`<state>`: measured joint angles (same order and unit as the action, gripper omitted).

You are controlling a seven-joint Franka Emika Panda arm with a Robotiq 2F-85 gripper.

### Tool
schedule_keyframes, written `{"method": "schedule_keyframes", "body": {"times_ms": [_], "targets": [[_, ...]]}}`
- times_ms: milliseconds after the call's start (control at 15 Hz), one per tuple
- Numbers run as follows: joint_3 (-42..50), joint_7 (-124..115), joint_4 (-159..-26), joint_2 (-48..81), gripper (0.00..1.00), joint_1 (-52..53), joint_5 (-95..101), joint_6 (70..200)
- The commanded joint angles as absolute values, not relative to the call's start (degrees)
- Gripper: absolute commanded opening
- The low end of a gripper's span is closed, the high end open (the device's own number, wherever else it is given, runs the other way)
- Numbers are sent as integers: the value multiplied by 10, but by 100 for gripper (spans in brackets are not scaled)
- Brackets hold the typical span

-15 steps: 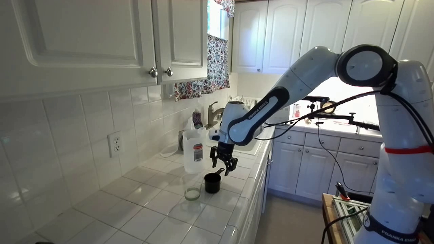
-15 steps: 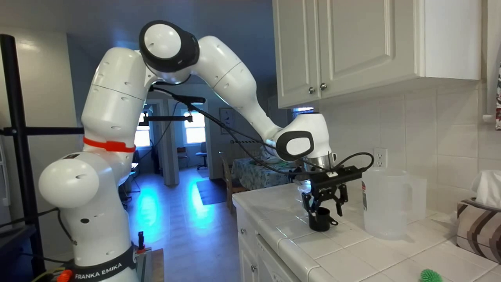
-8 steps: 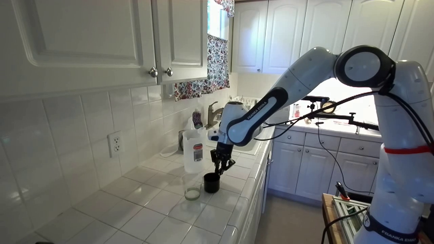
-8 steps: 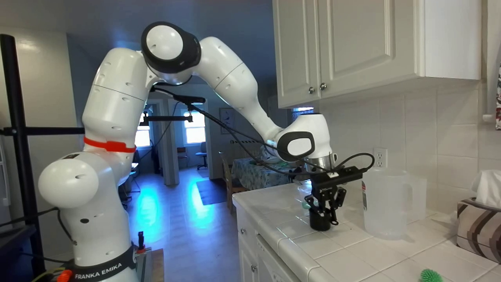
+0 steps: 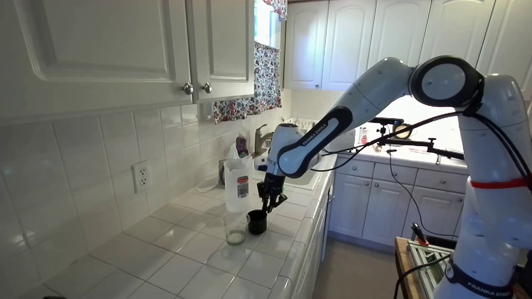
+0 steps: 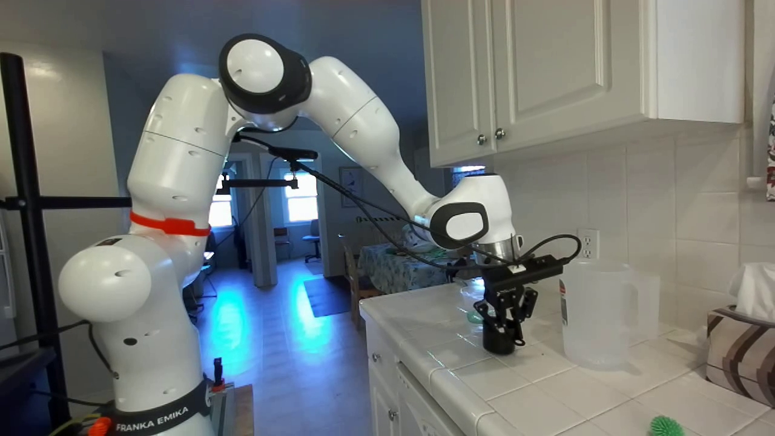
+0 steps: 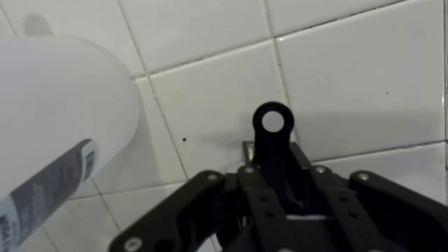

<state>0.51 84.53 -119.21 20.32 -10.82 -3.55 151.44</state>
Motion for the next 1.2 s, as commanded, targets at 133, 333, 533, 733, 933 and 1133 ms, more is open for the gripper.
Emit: {"method": "schedule_keyframes", "body": {"times_ms": [133,333,533,733,933,1133], "targets": [[0,854,-1191,183,6,-120,-20,1547],[3,852,-1193,168,6,-120,-12,1559],[9,842,-1192,153,6,-113,3,1567],[11,835,-1191,139,6,-108,21,1572],[13,826,-1192,125,6,-101,41,1579],[15,816,-1190,117,6,-94,59,1583]]}}
